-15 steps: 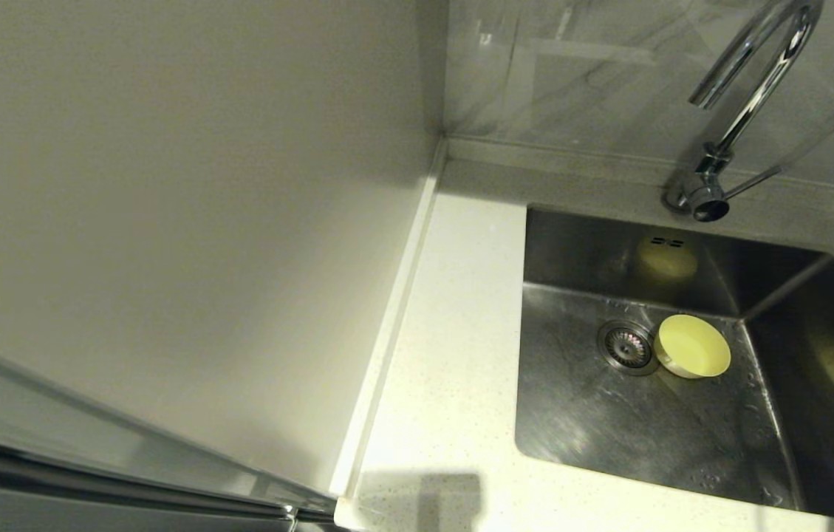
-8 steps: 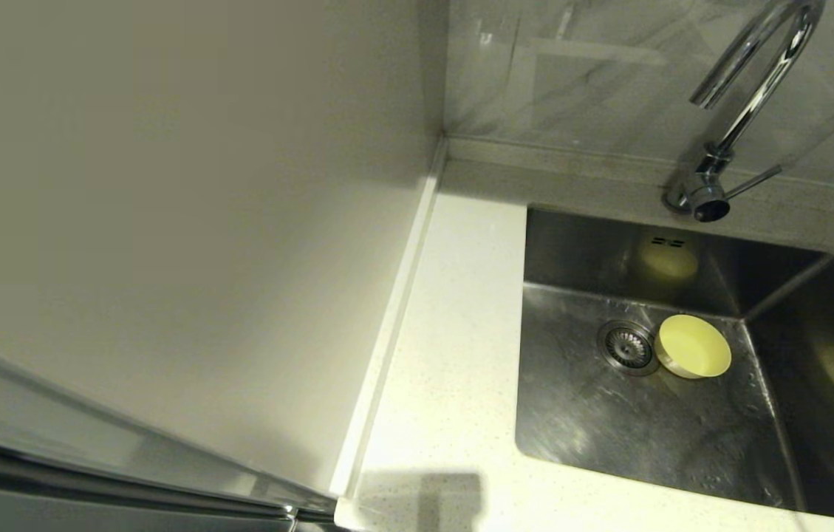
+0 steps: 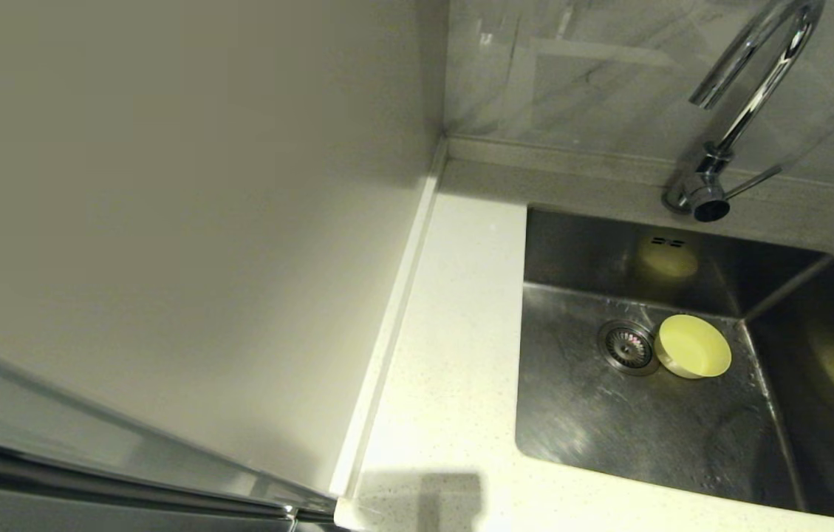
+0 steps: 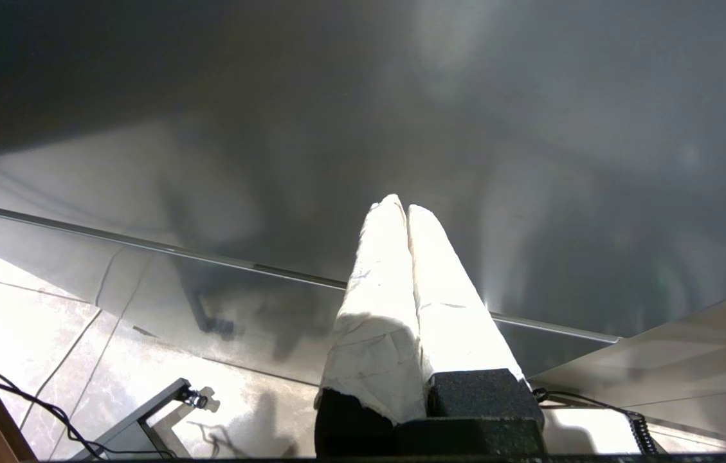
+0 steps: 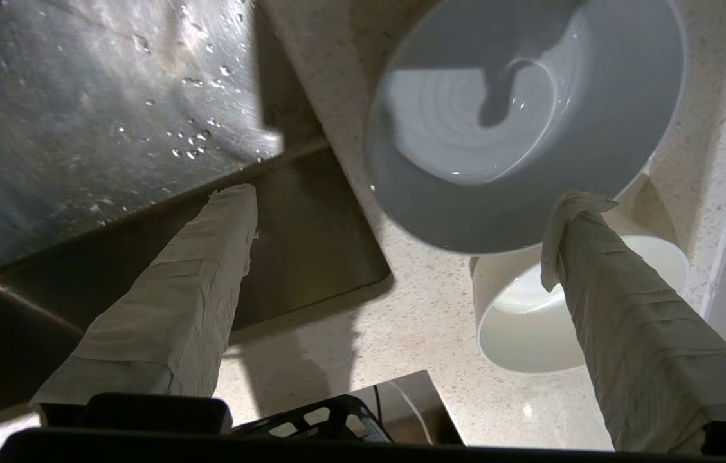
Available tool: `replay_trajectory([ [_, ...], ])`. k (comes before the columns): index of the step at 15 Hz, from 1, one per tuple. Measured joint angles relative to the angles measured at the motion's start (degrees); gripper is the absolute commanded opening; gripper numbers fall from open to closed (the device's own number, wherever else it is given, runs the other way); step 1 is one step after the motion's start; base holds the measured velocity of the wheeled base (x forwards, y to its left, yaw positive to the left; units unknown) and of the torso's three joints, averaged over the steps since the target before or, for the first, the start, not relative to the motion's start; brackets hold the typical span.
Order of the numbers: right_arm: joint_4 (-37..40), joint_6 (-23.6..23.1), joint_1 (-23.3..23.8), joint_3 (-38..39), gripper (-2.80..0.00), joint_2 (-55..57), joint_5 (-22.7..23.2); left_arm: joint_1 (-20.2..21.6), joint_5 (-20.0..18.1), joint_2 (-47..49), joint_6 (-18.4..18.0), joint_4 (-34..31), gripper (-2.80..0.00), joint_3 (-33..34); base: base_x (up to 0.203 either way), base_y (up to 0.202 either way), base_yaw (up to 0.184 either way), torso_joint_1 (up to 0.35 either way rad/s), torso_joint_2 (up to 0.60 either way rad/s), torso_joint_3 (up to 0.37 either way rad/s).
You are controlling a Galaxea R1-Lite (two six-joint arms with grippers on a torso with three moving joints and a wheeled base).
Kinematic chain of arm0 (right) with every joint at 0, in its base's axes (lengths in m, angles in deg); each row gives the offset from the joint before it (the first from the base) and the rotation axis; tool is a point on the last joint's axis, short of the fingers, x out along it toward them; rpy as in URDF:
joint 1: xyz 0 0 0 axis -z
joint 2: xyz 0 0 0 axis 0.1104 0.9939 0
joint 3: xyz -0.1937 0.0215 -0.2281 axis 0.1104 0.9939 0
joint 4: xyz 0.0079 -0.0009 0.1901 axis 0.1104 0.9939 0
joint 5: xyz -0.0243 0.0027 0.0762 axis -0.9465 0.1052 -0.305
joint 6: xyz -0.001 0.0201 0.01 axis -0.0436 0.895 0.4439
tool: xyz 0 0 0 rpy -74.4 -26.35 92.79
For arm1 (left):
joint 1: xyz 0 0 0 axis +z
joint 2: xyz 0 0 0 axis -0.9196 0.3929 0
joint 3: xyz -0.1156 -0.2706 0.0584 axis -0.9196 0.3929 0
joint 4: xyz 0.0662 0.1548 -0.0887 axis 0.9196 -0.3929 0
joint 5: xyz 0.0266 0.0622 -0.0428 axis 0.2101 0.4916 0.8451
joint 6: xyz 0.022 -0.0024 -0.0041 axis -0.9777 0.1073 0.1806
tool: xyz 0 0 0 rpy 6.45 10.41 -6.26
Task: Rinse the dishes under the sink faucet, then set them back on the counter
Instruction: Put a bowl into the sink
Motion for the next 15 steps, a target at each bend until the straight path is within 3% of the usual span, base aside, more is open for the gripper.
replay_trajectory([
  [11,-0.02,-0.83,0.09,0.04,0.00,7.23,0.06,0.00,-0.04,0.00,0.00,0.00,-2.80,0.00,0.000,0.000,0.000,0.000,0.00,0.000],
  [12,-0.02,-0.85,0.09,0.06,-2.08,7.55,0.05,0.02,-0.08,0.00,0.00,0.00,-2.80,0.00,0.000,0.000,0.000,0.000,0.00,0.000],
  [13,-0.05,-0.99,0.03,0.12,-2.80,7.77,0.11,0.02,-0.09,0.00,-0.01,0.00,-2.80,0.00,0.000,0.000,0.000,0.000,0.00,0.000],
  [15,-0.02,-1.93,0.00,0.34,-2.80,8.08,0.11,0.00,-0.06,0.00,0.00,0.00,-2.80,0.00,0.000,0.000,0.000,0.000,0.00,0.000],
])
